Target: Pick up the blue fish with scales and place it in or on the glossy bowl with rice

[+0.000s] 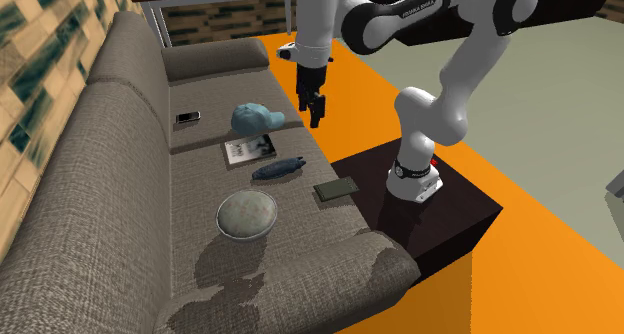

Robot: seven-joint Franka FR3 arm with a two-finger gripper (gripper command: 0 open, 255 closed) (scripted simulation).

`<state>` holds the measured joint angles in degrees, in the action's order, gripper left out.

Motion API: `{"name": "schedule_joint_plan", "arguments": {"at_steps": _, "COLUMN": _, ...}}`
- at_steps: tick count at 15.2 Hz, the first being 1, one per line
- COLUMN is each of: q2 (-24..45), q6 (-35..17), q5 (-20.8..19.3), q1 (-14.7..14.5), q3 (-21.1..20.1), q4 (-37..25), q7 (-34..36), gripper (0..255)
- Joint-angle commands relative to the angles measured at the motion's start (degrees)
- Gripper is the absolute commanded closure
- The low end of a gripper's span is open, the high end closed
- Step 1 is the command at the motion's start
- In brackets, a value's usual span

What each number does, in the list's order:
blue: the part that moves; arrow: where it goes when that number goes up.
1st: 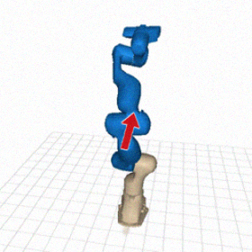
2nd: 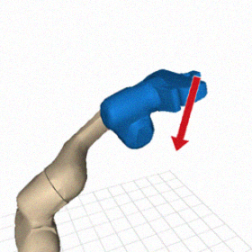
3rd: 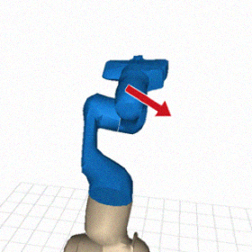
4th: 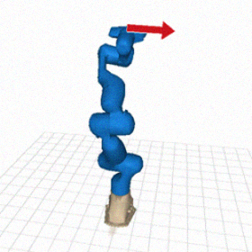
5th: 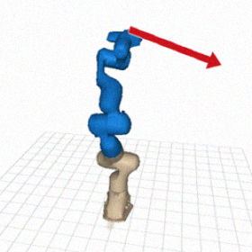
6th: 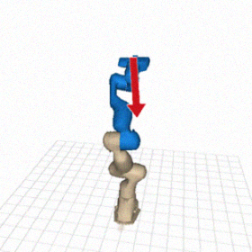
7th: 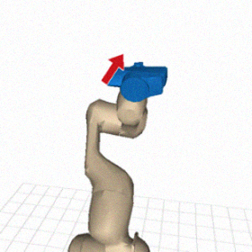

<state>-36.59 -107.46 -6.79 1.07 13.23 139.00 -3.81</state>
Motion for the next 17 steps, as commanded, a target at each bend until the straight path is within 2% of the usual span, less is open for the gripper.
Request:
{"name": "schedule_joint_plan", "arguments": {"at_steps": 1, "q2": 3.0, "q6": -2.5, "q5": -0.2, "q1": 0.1, "q3": 1.9, "q4": 0.5, "q7": -1.9, "gripper": 0}}
{"name": "schedule_joint_plan", "arguments": {"at_steps": 10, "q2": 19.8, "q6": -13.2, "q5": 1.9, "q1": -0.3, "q3": 10.5, "q4": -0.2, "q7": -12.0, "gripper": 0}}
{"name": "schedule_joint_plan", "arguments": {"at_steps": 17, "q2": 36.3, "q6": -19.7, "q5": 9.0, "q1": -0.4, "q3": 15.1, "q4": -4.4, "q7": -22.5, "gripper": 0}}
